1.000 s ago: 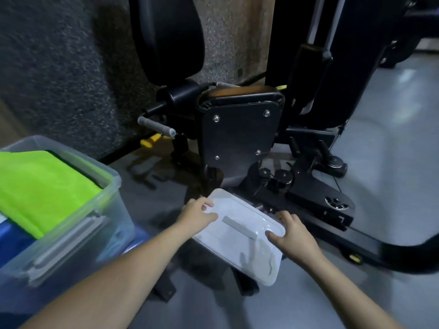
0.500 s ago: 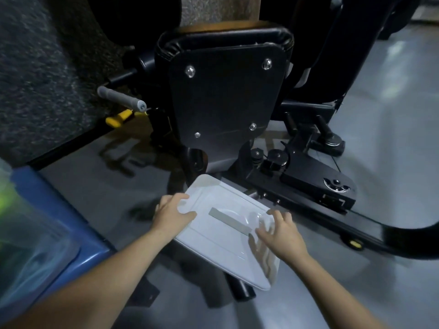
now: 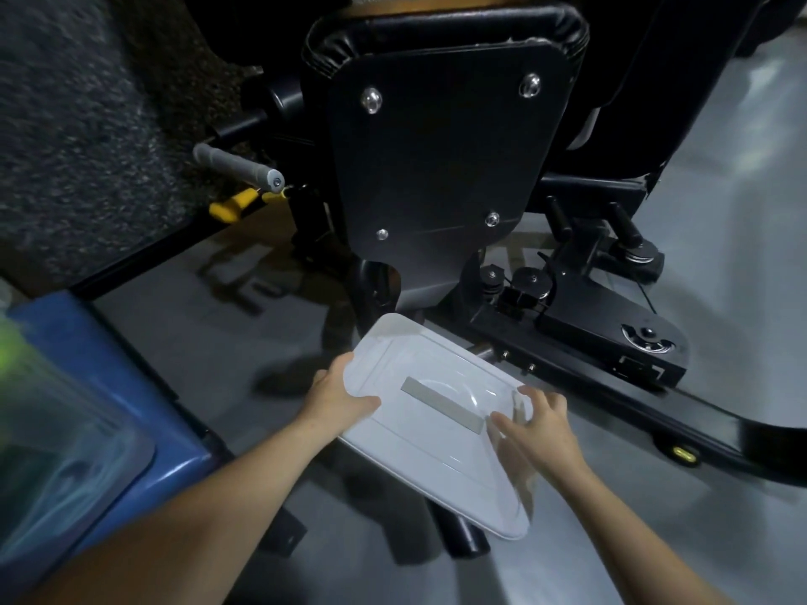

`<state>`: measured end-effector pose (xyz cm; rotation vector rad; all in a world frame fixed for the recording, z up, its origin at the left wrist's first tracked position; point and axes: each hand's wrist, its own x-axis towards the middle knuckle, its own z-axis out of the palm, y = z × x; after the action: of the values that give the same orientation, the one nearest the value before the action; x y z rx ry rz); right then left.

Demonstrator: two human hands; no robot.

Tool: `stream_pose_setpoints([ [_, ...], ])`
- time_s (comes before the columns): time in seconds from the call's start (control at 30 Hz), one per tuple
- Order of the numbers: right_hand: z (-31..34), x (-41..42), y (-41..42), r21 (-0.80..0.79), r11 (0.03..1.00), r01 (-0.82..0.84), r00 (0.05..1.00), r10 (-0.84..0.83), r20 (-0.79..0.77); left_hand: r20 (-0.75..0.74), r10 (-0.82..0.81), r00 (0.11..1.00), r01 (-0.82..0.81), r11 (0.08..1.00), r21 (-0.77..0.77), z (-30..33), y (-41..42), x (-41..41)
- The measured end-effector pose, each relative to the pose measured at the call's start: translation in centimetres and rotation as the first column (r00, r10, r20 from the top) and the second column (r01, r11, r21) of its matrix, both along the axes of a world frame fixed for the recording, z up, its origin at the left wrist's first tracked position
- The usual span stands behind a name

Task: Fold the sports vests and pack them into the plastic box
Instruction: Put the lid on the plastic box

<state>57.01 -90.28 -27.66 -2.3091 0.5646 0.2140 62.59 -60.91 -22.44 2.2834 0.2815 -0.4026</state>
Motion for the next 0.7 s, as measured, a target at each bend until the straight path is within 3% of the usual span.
stream_pose_setpoints([
  [0.17,0.4,-0.5,-0.1,0.292,0.949,0.121,0.978,-0.164,0.127,0.032,0.086,0.996,-0.086,0.996,0.008,1.2,0.3,-0.4],
  [0.3,1.8,-2.2,-0.4,0.377,0.91,0.173,0.952,-0.253,0.174,0.025,0.11,0.994,-0.111,0.994,0.015,3.0,0.6,-1.9],
  [0.5,8.7,-5.8,-1.0,0.366,0.917,0.159,0.913,-0.278,0.298,0.023,0.067,0.998,-0.068,0.996,0.056,8.7,0.2,-5.9],
  [0.7,17.0,-11.3,-1.6,0.239,0.958,0.157,0.878,-0.246,0.411,0.121,-0.003,0.993,-0.008,0.996,0.089,17.1,-0.8,-11.0],
])
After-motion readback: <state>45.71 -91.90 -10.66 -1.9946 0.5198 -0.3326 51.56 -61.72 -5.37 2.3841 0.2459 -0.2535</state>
